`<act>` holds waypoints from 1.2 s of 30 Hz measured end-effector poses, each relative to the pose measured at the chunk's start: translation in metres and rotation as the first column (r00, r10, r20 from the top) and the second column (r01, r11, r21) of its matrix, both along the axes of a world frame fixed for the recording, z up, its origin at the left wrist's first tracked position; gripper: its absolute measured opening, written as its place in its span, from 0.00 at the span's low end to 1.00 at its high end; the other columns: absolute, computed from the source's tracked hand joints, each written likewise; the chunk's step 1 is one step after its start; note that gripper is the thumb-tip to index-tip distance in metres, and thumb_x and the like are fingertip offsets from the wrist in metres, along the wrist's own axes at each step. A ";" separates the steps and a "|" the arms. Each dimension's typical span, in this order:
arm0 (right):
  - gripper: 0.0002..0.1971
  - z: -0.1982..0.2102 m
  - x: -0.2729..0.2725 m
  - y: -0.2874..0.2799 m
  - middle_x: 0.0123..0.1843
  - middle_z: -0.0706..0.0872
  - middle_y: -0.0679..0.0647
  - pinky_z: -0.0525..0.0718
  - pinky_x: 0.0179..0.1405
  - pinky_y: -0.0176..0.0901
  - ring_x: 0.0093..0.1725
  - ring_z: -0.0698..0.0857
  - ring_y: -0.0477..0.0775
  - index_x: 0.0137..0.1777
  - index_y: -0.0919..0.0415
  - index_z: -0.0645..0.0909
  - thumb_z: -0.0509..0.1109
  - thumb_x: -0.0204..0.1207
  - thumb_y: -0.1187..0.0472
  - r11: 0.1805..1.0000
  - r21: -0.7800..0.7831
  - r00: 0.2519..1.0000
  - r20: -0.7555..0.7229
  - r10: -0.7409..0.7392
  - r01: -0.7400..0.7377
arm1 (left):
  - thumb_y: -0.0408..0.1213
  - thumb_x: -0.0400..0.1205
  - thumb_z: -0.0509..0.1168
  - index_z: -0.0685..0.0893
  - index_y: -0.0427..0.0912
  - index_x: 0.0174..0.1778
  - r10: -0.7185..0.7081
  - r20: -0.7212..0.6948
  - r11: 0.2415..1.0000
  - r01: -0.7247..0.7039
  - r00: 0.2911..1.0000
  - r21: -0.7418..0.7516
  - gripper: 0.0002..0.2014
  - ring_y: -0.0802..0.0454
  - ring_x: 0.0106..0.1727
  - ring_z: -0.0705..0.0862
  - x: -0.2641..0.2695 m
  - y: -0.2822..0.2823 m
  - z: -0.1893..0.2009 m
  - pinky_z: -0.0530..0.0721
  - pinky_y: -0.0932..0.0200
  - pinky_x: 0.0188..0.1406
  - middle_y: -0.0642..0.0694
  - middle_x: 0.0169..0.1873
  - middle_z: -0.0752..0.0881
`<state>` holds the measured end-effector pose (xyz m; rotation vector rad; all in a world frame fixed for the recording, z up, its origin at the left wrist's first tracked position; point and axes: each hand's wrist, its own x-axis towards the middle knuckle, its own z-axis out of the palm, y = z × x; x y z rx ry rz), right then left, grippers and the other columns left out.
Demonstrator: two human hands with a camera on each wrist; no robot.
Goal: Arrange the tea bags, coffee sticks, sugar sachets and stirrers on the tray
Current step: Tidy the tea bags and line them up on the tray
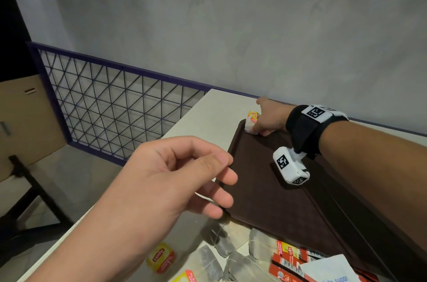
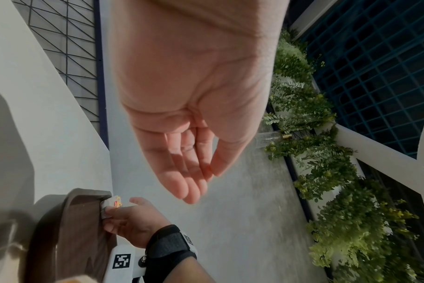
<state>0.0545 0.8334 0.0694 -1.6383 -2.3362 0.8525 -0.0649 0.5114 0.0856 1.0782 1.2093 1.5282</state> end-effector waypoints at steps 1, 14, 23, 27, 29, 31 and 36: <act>0.46 -0.001 -0.001 0.000 0.55 0.84 0.61 0.93 0.53 0.62 0.45 0.93 0.64 0.82 0.59 0.58 0.84 0.69 0.69 1.000 0.008 1.000 0.004 -0.004 0.004 | 0.45 0.62 0.74 0.94 0.39 0.35 -0.005 -0.003 1.000 0.005 1.000 -0.003 0.13 0.44 0.28 0.89 0.000 0.000 0.000 0.86 0.59 0.24 0.36 0.35 0.92; 0.23 0.056 0.055 -0.100 0.50 0.90 0.61 0.91 0.54 0.55 0.48 0.93 0.65 0.68 0.60 0.80 0.79 0.77 0.51 0.982 0.149 0.975 0.208 0.079 -0.112 | 0.31 0.84 0.71 0.89 0.34 0.47 0.034 -0.190 0.999 -0.035 0.981 -0.004 0.04 0.45 0.33 0.89 0.006 -0.016 0.016 0.90 0.55 0.34 0.38 0.39 0.93; 0.22 0.087 0.125 -0.356 0.46 0.89 0.39 0.87 0.50 0.54 0.44 0.87 0.42 0.55 0.35 0.85 0.71 0.64 0.29 0.880 0.117 0.860 0.304 0.410 -0.460 | 0.38 0.86 0.71 0.86 0.32 0.58 -0.007 -0.419 0.997 0.038 0.908 0.065 0.11 0.42 0.40 0.91 0.031 -0.085 0.038 0.90 0.51 0.40 0.34 0.47 0.92; 0.25 0.063 0.147 -0.441 0.53 0.84 0.37 0.84 0.54 0.50 0.51 0.82 0.42 0.63 0.38 0.80 0.63 0.70 0.29 0.795 0.052 0.742 0.400 0.538 -0.604 | 0.35 0.86 0.71 0.87 0.32 0.56 -0.068 -0.567 0.998 0.054 0.821 -0.042 0.09 0.44 0.41 0.90 0.042 -0.135 0.027 0.91 0.46 0.44 0.32 0.48 0.92; 0.25 0.039 0.158 -0.466 0.58 0.79 0.42 0.80 0.62 0.53 0.60 0.75 0.50 0.68 0.40 0.75 0.62 0.75 0.30 0.764 0.101 0.696 0.501 0.514 -0.637 | 0.34 0.84 0.72 0.90 0.37 0.51 -0.031 -0.620 0.999 0.000 0.784 -0.050 0.04 0.50 0.41 0.90 0.047 -0.157 0.003 0.91 0.47 0.44 0.36 0.45 0.93; 0.28 0.018 0.168 -0.480 0.62 0.74 0.48 0.76 0.65 0.55 0.61 0.68 0.54 0.73 0.41 0.70 0.60 0.78 0.29 0.757 0.170 0.680 0.591 0.434 -0.631 | 0.34 0.81 0.75 0.91 0.45 0.46 0.038 -0.678 0.998 -0.056 0.734 -0.005 0.02 0.58 0.42 0.89 0.055 -0.176 -0.025 0.86 0.55 0.41 0.48 0.41 0.93; 0.28 -0.013 0.176 -0.503 0.62 0.73 0.53 0.74 0.63 0.55 0.62 0.66 0.56 0.77 0.43 0.68 0.53 0.83 0.31 0.818 0.219 0.760 0.548 0.348 -0.532 | 0.46 0.76 0.72 0.91 0.51 0.51 0.052 -0.887 0.993 0.071 0.459 0.095 0.10 0.55 0.55 0.80 0.083 -0.209 -0.072 0.79 0.51 0.57 0.58 0.49 0.88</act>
